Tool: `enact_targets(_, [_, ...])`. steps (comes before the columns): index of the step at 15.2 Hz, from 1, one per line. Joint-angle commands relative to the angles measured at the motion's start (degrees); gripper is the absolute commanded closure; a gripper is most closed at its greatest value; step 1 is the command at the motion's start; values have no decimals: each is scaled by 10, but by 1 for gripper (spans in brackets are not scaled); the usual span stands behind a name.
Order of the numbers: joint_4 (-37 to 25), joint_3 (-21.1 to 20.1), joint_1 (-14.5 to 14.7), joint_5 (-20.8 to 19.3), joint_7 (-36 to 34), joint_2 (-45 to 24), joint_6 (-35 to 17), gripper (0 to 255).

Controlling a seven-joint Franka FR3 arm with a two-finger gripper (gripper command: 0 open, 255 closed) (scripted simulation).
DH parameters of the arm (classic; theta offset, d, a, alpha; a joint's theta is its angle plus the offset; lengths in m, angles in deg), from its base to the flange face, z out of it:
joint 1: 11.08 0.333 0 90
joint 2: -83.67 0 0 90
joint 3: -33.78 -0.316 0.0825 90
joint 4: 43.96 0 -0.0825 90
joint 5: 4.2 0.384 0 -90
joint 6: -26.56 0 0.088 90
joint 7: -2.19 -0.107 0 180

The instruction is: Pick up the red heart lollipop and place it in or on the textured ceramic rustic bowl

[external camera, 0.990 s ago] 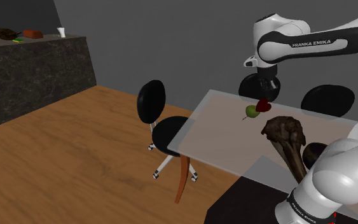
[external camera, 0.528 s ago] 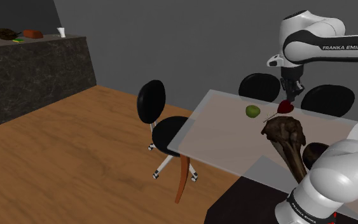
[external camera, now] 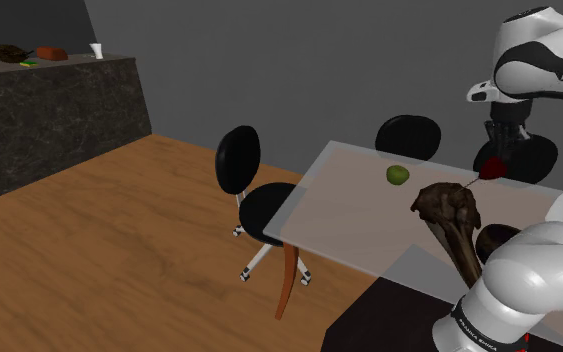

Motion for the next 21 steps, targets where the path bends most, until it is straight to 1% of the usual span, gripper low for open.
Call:
enact_targets(1, [1, 15, -14, -20, 28, 23, 9, 255])
enact_targets(7, [-20, 68, -48, -80, 116, 65, 25, 255])
enact_targets(10, [-39, 97, -61, -109, 161, 77, 30, 255])
enact_targets(11, [-42, 101, -62, -114, 167, 78, 30, 255])
enact_targets(21, [36, 134, -74, -144, 141, 103, -19, 255])
